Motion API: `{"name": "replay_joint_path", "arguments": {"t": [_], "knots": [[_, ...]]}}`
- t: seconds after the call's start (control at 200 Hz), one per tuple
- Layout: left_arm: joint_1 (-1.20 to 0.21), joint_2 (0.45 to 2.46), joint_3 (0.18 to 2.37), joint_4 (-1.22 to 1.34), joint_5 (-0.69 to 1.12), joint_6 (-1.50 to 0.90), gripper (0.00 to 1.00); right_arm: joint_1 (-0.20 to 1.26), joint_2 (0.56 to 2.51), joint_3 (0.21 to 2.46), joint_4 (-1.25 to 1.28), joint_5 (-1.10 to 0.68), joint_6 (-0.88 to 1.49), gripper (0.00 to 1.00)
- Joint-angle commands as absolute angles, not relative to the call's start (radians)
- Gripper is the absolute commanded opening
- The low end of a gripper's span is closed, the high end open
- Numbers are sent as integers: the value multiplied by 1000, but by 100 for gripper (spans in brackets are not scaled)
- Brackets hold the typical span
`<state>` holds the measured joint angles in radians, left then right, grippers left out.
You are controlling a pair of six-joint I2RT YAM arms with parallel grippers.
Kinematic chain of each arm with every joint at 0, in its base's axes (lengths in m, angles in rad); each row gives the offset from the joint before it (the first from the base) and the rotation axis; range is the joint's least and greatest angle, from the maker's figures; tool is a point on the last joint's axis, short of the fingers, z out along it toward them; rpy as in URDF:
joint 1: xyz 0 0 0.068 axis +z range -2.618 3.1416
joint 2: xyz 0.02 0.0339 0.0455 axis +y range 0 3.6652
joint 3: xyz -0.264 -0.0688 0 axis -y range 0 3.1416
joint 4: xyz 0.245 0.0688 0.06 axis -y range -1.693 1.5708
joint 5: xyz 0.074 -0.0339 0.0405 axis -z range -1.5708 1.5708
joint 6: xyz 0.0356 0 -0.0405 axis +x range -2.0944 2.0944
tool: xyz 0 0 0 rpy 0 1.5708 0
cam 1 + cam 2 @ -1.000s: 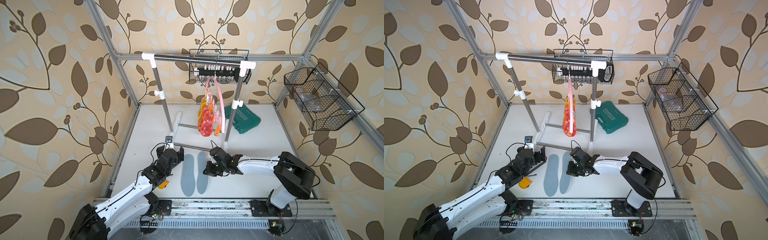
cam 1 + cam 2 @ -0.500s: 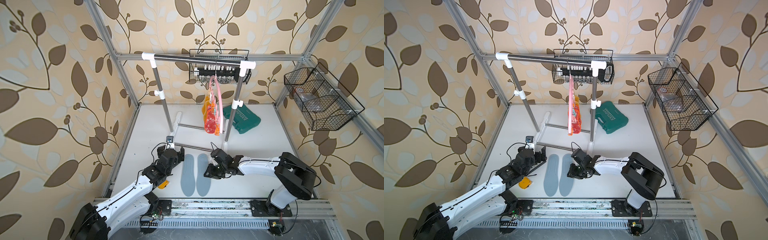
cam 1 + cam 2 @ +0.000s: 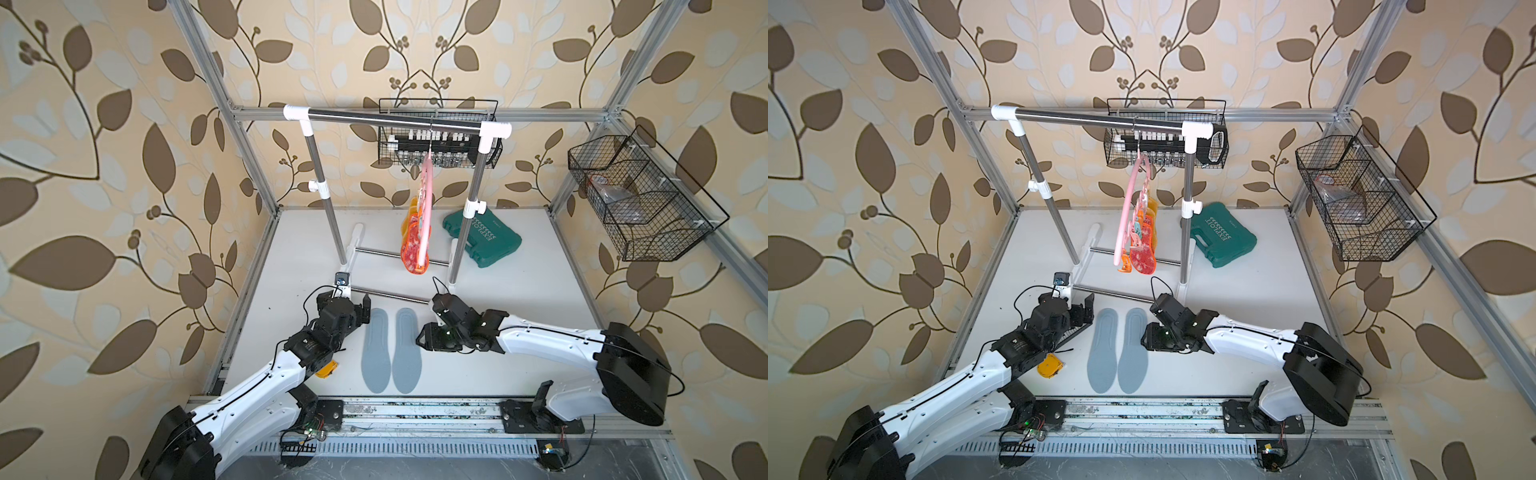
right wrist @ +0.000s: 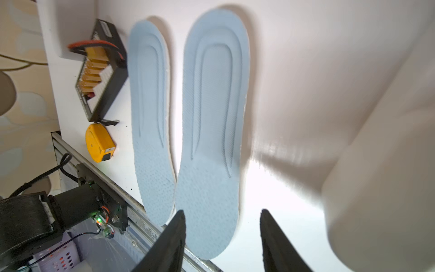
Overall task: Take the shoe insoles off the hanger
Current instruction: Remove the insole from the hanger.
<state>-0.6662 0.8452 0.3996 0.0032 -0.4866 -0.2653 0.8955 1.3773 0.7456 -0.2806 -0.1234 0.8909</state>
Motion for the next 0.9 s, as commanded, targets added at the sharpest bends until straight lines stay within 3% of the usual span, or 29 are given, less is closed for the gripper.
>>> {"name": "replay_joint_path", "arguments": {"t": [0.0, 0.355, 0.485, 0.655, 0.685, 0.7, 0.895], "knots": [[-653, 852, 402, 44, -451, -239, 99, 892, 1288, 739, -351, 21, 757, 50], [-652, 901, 426, 67, -352, -204, 99, 892, 909, 624, -342, 307, 488, 56], [-652, 885, 467, 43, -279, -205, 99, 893, 815, 586, -345, 398, 431, 69], [-652, 858, 515, 29, -232, -204, 99, 892, 740, 548, -365, 458, 397, 72], [-652, 855, 525, 20, -233, -205, 99, 892, 729, 541, -373, 479, 404, 90], [-652, 854, 531, 15, -233, -205, 99, 893, 724, 537, -376, 490, 409, 94], [-652, 891, 572, 53, -157, -200, 99, 892, 641, 475, -383, 566, 395, 98]]}}
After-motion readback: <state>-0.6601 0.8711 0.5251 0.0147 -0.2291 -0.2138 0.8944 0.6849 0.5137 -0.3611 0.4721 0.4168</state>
